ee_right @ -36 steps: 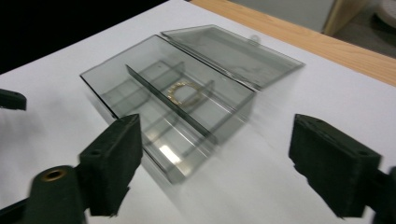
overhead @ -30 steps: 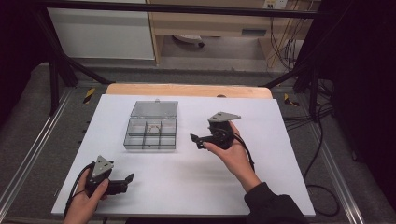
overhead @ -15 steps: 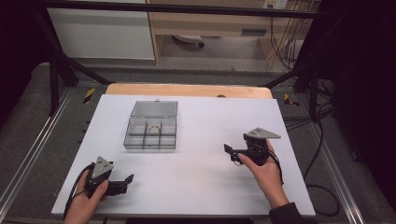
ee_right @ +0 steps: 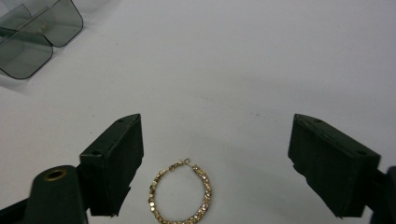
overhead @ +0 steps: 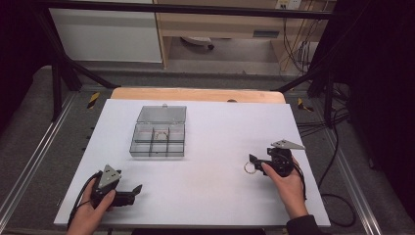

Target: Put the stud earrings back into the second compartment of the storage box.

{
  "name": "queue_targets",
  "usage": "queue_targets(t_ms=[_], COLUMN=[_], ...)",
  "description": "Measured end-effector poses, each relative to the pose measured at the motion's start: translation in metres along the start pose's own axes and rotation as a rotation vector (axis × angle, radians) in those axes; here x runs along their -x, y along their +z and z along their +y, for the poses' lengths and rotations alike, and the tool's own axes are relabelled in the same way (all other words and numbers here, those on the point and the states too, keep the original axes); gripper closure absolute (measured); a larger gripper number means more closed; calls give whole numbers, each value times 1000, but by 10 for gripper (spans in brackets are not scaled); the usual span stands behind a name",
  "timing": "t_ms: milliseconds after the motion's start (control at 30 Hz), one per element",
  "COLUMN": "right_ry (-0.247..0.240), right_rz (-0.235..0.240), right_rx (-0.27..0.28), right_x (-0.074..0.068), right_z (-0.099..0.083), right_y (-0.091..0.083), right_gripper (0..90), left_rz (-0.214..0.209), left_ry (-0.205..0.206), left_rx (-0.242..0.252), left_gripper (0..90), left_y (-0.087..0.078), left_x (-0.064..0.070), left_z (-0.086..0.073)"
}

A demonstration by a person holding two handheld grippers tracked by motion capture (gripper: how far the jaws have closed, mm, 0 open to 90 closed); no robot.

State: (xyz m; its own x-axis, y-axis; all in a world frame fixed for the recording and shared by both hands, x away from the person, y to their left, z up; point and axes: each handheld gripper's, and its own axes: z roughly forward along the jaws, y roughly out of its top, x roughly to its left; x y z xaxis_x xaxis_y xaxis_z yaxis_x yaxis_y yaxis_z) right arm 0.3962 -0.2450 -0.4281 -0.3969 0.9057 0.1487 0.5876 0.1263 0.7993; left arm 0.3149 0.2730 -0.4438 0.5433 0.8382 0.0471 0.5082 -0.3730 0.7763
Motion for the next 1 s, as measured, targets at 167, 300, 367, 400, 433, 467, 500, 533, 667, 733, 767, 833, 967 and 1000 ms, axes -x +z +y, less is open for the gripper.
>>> queue_targets(t_ms=[167,300,367,400,433,467,500,533,667,733,767,833,967,1000], right_ry=[-11,-48,-66,-68,-77,-77,-87,-97,-121,-133,-148,-173,-184,-181], right_rz=[11,6,-5,-4,-7,-6,-5,-7,-7,2,-5,-8,-8,-8], right_rx=[-34,-53,-78,-91,-102,-117,-130,-143,-156,-159,-158,-154,-158,-159], right_x=[1,-4,-4,-3,-3,-2,-2,-1,-2,-3,-4,-7,-8,-8], right_z=[-3,-4,-6,-7,-9,-11,-12,-14,-17,-17,-18,-18,-18,-18], right_y=[4,5,6,8,9,10,12,13,17,17,18,18,19,18], right_gripper=[298,400,469,512,540,563,590,614,708,759,789,857,872,873], left_rz=[2,1,-1,-1,-1,-2,-4,-4,-5,-3,-5,-6,-7,-7], left_ry=[1,1,5,6,5,4,7,9,12,9,9,12,16,17], left_rx=[-1,-3,-5,-4,-2,-2,-3,-2,-2,-4,-4,-5,-3,-3], left_gripper=[79,79,79,79,79,79,80,80,80,80,81,82,82,82], left_y=[-1,0,-1,-1,0,0,0,0,0,0,0,0,0,0], left_x=[-1,-1,-1,0,0,0,0,1,1,0,0,0,1,1], left_z=[0,-1,0,0,0,0,1,1,0,0,0,0,0,1])
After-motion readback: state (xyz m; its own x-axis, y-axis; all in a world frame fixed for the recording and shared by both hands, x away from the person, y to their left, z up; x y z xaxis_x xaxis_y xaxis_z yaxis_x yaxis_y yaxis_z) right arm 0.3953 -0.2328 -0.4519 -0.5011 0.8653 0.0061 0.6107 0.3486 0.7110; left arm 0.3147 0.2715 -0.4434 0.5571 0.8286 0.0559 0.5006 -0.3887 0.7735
